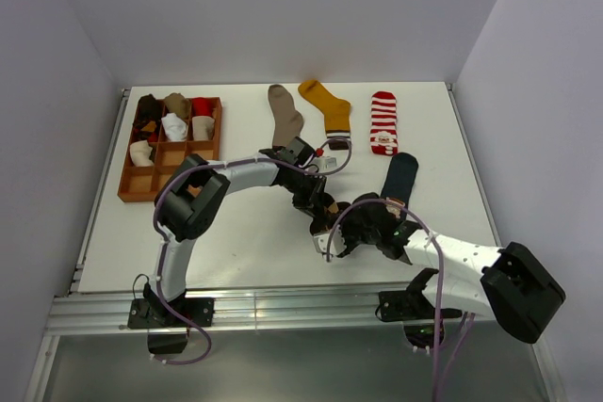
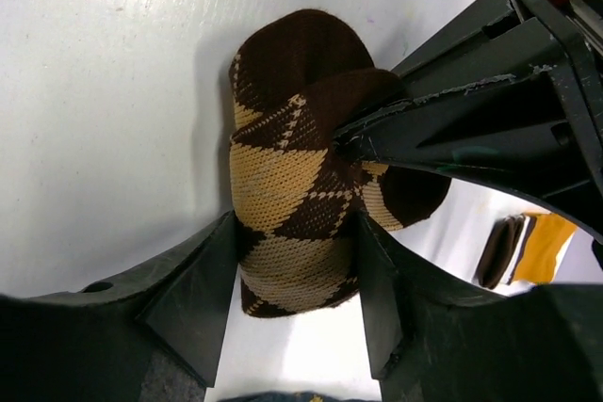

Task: Roll the socks
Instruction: Roll the sock at the center of the board.

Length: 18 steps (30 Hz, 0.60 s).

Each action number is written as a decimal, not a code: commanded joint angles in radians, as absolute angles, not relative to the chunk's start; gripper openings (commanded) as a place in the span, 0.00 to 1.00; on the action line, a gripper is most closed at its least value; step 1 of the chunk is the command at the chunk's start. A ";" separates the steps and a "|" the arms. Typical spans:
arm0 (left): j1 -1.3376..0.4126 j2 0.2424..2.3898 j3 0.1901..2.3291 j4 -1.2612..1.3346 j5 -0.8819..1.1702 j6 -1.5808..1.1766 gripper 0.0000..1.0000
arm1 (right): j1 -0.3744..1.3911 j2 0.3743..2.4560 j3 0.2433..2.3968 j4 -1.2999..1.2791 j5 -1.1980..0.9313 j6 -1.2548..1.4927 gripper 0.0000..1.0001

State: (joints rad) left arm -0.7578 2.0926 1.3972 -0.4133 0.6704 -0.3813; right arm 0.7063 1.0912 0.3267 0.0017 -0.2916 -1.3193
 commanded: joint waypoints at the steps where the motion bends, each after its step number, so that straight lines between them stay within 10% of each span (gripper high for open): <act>1: -0.772 2.155 1.385 -0.485 0.630 -0.336 0.00 | 0.716 1.124 0.393 -0.017 -0.319 -1.275 0.56; 9: -0.758 2.128 1.324 -0.397 0.695 -0.449 0.04 | 0.712 1.256 0.581 -0.279 -0.400 -1.166 0.42; 18: -0.741 2.008 1.218 -0.286 0.554 -0.655 0.33 | 0.667 1.411 0.753 -0.538 -0.523 -1.117 0.30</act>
State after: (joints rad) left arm -0.7303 2.0506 1.2804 -0.3145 0.6807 -0.5690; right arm 0.6765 1.3640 0.7025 -0.4278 -0.3870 -1.1557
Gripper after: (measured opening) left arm 0.309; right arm 0.397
